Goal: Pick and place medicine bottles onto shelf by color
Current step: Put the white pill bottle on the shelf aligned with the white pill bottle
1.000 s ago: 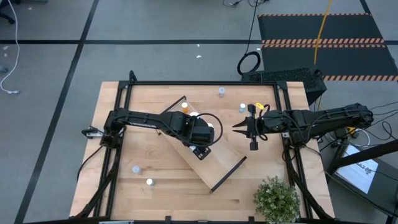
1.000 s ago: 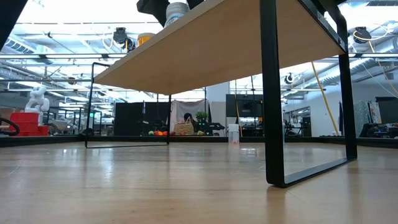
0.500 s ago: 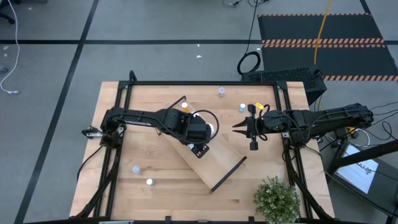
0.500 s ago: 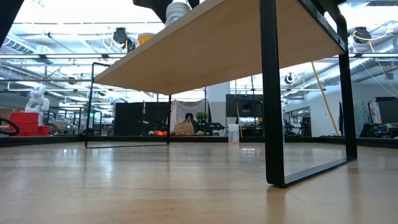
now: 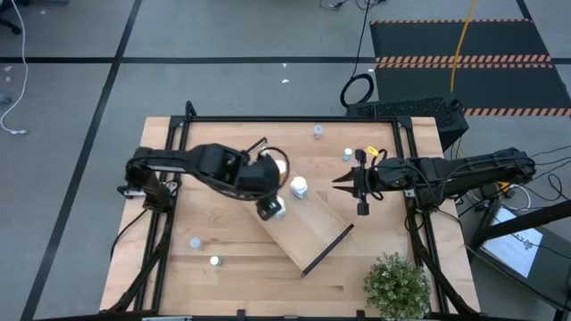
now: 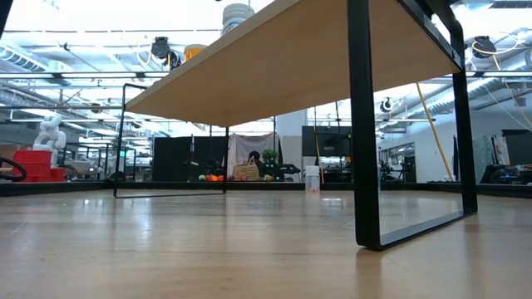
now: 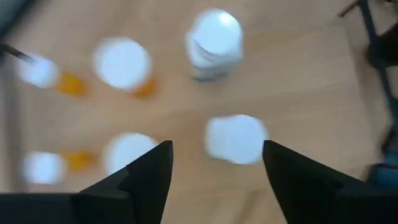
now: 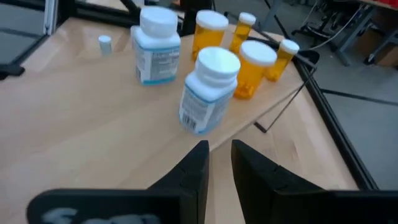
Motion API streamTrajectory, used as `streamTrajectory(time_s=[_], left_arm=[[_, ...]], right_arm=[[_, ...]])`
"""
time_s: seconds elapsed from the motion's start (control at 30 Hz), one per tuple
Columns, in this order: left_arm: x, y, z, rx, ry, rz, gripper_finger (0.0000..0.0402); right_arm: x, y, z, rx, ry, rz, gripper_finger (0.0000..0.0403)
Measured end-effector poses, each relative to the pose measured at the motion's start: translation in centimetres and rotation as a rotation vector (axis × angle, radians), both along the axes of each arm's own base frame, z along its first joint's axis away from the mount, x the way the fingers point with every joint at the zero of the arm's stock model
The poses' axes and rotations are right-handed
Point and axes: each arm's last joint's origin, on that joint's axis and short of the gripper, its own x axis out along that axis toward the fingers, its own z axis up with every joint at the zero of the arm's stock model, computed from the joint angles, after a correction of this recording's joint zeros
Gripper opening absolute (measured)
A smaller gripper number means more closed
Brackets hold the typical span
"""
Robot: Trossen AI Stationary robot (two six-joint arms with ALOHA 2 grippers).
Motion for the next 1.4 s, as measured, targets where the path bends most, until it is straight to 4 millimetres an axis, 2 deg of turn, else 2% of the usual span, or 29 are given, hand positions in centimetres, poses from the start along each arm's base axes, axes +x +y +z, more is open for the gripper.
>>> streamTrajectory(time_s=[0.17, 0.37, 0.47, 0.6, 0.7, 1.0, 1.07, 1.2, 1.4], left_arm=[[-3.2, -0.3, 1.9, 0.255, 0.019, -0.068, 0.0207], [-5.7, -0.5, 3.2, 0.387, -0.028, -0.134, 0.0173], [-6.6, -0.6, 2.7, 0.422, -0.051, -0.152, 0.0162], [-7.5, -0.6, 0.8, 0.422, -0.11, -0.161, 0.0153], [-8.3, -0.6, -0.9, 0.407, -0.155, -0.159, 0.0152], [-10.3, -2.7, -5.1, 0.32, -0.382, -0.182, 0.0152], [-11.0, -3.6, -5.6, 0.299, -0.415, -0.17, 0.0152], [-12.4, -4.9, -5.9, 0.38, -0.436, -0.172, 0.0152], [-13.1, -5.4, -5.5, 0.402, -0.467, -0.18, 0.0152]], right_arm=[[0.7, 0.4, 0.1, 0.109, -0.05, -0.032, 0.0061], [2.6, 2.7, -0.4, 0.226, -0.151, 0.035, 0.0061], [4.0, 4.3, -1.1, 0.245, -0.177, 0.078, 0.0061], [5.9, 5.6, -2.4, 0.251, -0.205, 0.102, 0.0061], [7.5, 6.1, -2.9, 0.249, -0.205, 0.044, 0.0059], [11.7, 7.8, -3.8, 0.185, -0.084, 0.037, 0.0035], [12.3, 8.0, -4.1, 0.178, -0.068, 0.036, 0.0031], [12.9, 7.8, -4.5, 0.16, -0.06, 0.006, 0.0023], [13.2, 7.2, -4.4, 0.163, -0.081, -0.038, 0.002]])
